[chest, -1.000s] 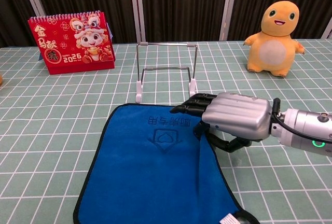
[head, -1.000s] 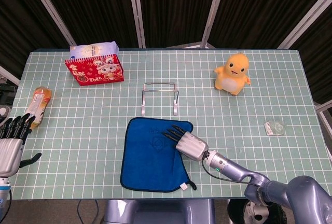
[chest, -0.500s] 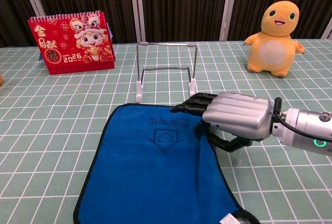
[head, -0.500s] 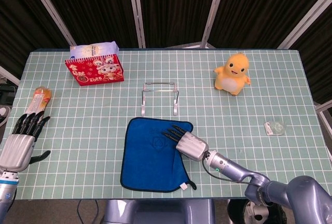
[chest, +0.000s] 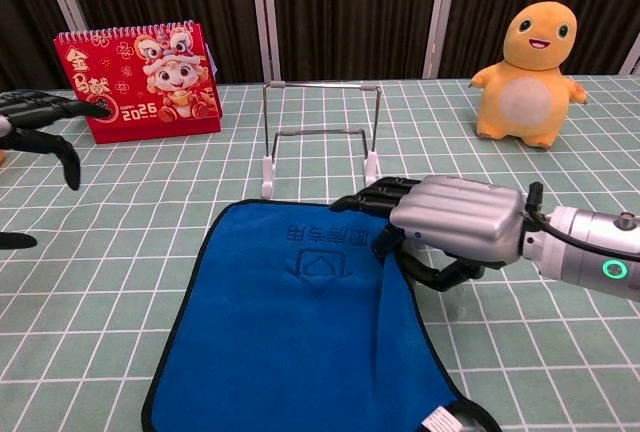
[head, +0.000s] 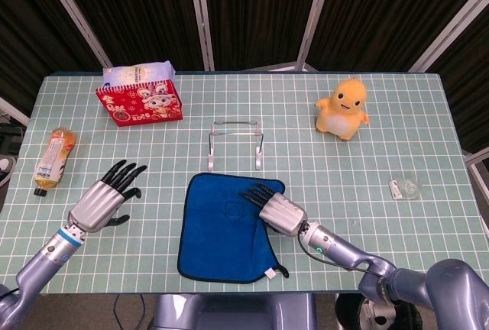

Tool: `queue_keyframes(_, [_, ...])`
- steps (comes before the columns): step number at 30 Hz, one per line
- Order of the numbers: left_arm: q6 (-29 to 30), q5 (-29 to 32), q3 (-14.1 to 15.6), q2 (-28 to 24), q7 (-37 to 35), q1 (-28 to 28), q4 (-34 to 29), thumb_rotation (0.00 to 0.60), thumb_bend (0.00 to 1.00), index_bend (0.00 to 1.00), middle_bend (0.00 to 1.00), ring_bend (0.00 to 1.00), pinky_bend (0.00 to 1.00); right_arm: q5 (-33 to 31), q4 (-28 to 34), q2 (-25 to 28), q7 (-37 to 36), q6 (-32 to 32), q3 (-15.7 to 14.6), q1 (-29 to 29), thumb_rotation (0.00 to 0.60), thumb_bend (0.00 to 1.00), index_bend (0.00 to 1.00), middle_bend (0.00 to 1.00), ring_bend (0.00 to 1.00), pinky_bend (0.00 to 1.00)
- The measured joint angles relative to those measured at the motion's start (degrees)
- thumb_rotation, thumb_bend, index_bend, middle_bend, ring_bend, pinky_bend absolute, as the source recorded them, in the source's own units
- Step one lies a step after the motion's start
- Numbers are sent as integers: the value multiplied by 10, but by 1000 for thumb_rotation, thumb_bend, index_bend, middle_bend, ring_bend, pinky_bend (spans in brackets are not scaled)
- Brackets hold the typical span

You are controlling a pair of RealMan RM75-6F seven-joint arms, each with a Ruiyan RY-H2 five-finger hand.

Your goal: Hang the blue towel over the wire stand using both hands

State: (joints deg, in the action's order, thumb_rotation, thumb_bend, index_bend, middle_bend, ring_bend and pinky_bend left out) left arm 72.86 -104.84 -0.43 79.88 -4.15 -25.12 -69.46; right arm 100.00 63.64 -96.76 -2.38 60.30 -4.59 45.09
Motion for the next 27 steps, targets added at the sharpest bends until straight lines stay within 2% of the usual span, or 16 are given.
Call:
queue_keyframes(5, [-9, -17, 8, 58, -39, -32, 66, 600, 79, 429, 0, 0, 0, -4, 10, 1, -5, -1, 2, -1, 600, 626, 637, 0, 0, 0])
queue_keyframes(17, [-10, -18, 25, 165, -117, -76, 171, 600, 79, 429, 0, 0, 0, -19, 35, 6, -17, -4, 12, -3, 600, 626, 640, 0, 0, 0])
queue_keyframes(27, [-20, -13, 47, 208, -129, -100, 226, 600, 79, 429, 0, 0, 0, -16, 31, 7, -20, -2, 12, -3, 600, 626, 641, 0, 0, 0])
